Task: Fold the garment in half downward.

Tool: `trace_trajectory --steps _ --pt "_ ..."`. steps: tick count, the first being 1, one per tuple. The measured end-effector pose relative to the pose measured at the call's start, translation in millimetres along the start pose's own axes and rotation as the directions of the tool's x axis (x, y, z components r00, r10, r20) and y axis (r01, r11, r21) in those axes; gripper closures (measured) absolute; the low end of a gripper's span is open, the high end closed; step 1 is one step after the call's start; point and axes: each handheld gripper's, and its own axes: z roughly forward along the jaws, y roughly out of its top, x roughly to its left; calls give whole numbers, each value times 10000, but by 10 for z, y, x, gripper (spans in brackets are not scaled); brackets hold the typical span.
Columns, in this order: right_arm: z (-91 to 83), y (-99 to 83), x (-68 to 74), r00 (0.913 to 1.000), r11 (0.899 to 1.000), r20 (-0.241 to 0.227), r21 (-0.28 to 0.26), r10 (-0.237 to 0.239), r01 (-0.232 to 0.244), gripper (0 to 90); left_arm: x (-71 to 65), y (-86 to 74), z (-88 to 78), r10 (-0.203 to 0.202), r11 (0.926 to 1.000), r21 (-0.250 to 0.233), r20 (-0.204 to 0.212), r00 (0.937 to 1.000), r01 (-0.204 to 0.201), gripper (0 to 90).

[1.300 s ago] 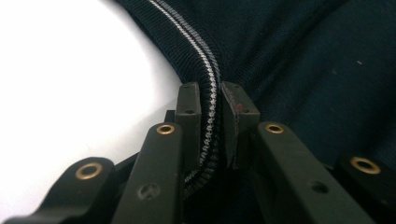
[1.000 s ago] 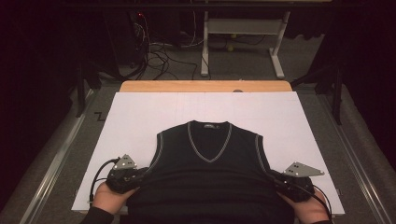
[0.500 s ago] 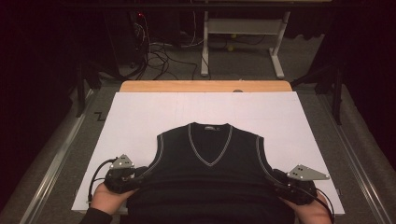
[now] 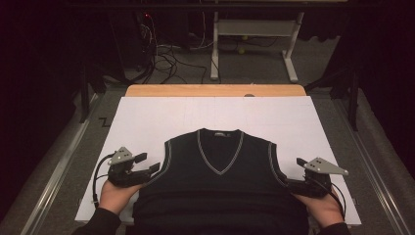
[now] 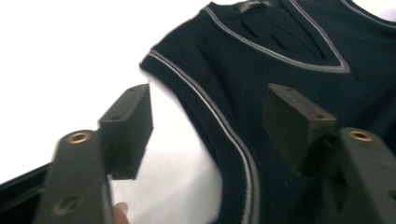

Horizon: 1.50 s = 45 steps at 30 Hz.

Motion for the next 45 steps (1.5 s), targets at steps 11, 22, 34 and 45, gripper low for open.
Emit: trace_trajectory --steps 11,22,34,45 --pt "332 233 -97 9995 9997 235 68 222 -223 3 217 188 285 -646 9962 542 -746 9951 687 11" --pt "631 398 -233 9958 9963 764 654 508 -559 46 421 359 660 -1430 9775 1497 -486 9885 1488 0" --pt "1080 430 -230 9924 9661 1110 2454 538 -798 240 292 471 1003 -1232 9566 2481 -1314 9836 1530 235" --pt "1106 479 -106 9949 9665 716 2419 709 -862 651 133 477 1043 -1423 9569 2385 -1122 9834 1657 624"
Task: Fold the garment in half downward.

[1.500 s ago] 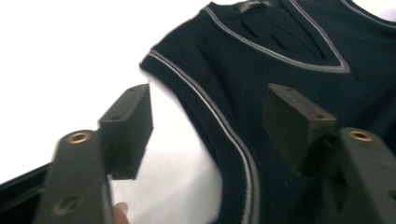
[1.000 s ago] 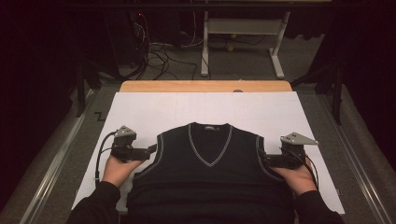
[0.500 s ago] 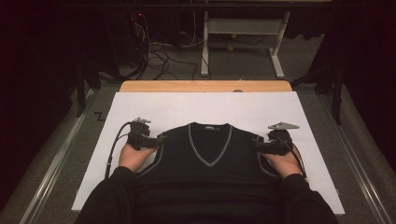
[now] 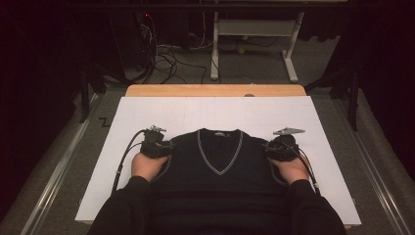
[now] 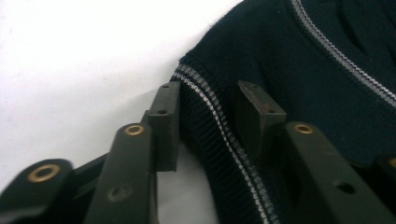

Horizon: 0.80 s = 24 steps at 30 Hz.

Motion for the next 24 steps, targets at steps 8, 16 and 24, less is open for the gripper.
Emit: trace_trajectory --steps 8,16,24 --pt "-32 43 51 9990 9989 -96 -123 -445 444 781 33 62 -45 67 9997 -255 394 9992 -57 710" --pt "-384 525 -38 9927 9755 903 -1979 -795 962 782 99 543 -477 99 9731 -2295 -348 9993 -177 715" --pt "-567 942 -147 9869 9455 1513 -3098 -553 1004 782 26 991 -721 -39 9384 -3449 -708 9975 -209 715"
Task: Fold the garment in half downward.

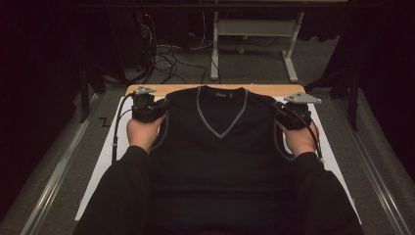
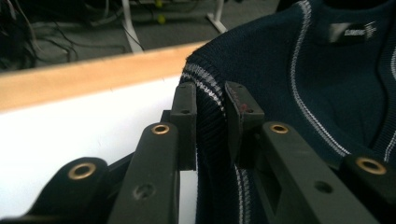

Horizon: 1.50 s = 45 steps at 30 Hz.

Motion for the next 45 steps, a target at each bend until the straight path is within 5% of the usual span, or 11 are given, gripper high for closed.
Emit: trace_trajectory --steps 7,13,22,24,27,33,45 --pt "-13 267 -77 9995 9982 305 -590 -31 49 785 20 270 -53 357 9982 -470 -91 9993 -361 716" --pt "25 293 -79 9999 9982 90 -589 119 -113 785 44 192 -7 295 9990 -326 17 9996 -294 715" --pt "22 -73 30 9990 9993 -444 -362 43 -59 785 3 -219 -31 263 9993 -283 692 9973 -244 714" --pt "6 -116 45 9988 9995 -493 -309 -69 54 785 -31 -335 -69 629 9980 -147 743 9952 -620 713" --pt "-72 -263 84 9978 9991 -632 -392 -177 152 785 -48 -490 -152 654 9977 -220 1046 9924 -635 714" --pt "-301 -595 148 9950 9977 -976 -666 -210 145 784 -111 -756 -424 436 9976 -604 1718 9842 -337 713" --pt "-930 -1069 328 9813 9939 -1844 -1044 -553 364 785 -293 -1329 -885 992 9948 -488 2558 9616 -897 713"
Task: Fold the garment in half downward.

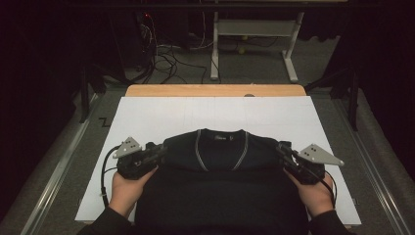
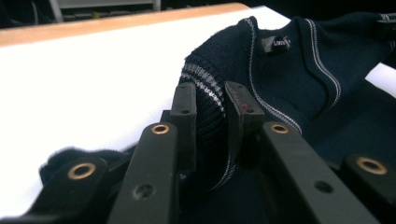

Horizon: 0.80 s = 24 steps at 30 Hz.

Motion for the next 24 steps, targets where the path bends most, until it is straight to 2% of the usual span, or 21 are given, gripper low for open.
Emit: trace_trajectory --steps 3,4,6,8,12,13,14,19,21,22,23,24 --pt "-129 -112 90 9991 9991 -5 61 -418 418 784 -62 -132 -93 -78 9999 95 229 9997 76 713" --pt "-216 -199 127 9992 9992 -142 101 -380 382 784 -94 -185 -125 -36 9998 181 323 9995 31 713" --pt "-246 -224 138 9992 9993 -168 90 -371 372 784 -143 -252 -167 -24 9997 264 437 9990 13 713" --pt "-334 -271 166 9991 9993 -228 72 -353 355 784 -195 -316 -229 -238 9994 256 762 9968 219 712" --pt "-546 -376 232 9994 10000 -334 19 -58 59 783 -310 -380 -350 -85 9997 247 950 9954 61 711" --pt "-546 -376 232 9994 10000 -334 19 -58 59 783 -332 -392 -379 -89 9997 250 984 9951 65 711" --pt "-633 -413 254 9989 9999 -446 -21 165 -166 783 -379 -425 -435 31 9997 233 943 9955 -53 711" --pt "-772 -455 312 9979 9995 -571 -82 309 -314 782 -434 -521 -537 0 9994 357 1039 9946 -37 710" --pt "-812 -471 334 9973 9993 -642 -74 353 -359 780 -440 -573 -555 78 9984 555 914 9958 -130 709" --pt "-822 -484 345 9972 9995 -671 -9 316 -317 780 -431 -604 -545 67 9972 731 842 9964 -129 709" --pt "-805 -518 368 9968 9991 -733 275 327 -308 779 -397 -637 -508 -100 9948 1023 833 9965 14 707" --pt "-781 -534 369 9964 9985 -784 471 309 -273 778 -397 -637 -508 -100 9948 1023 833 9965 14 704"
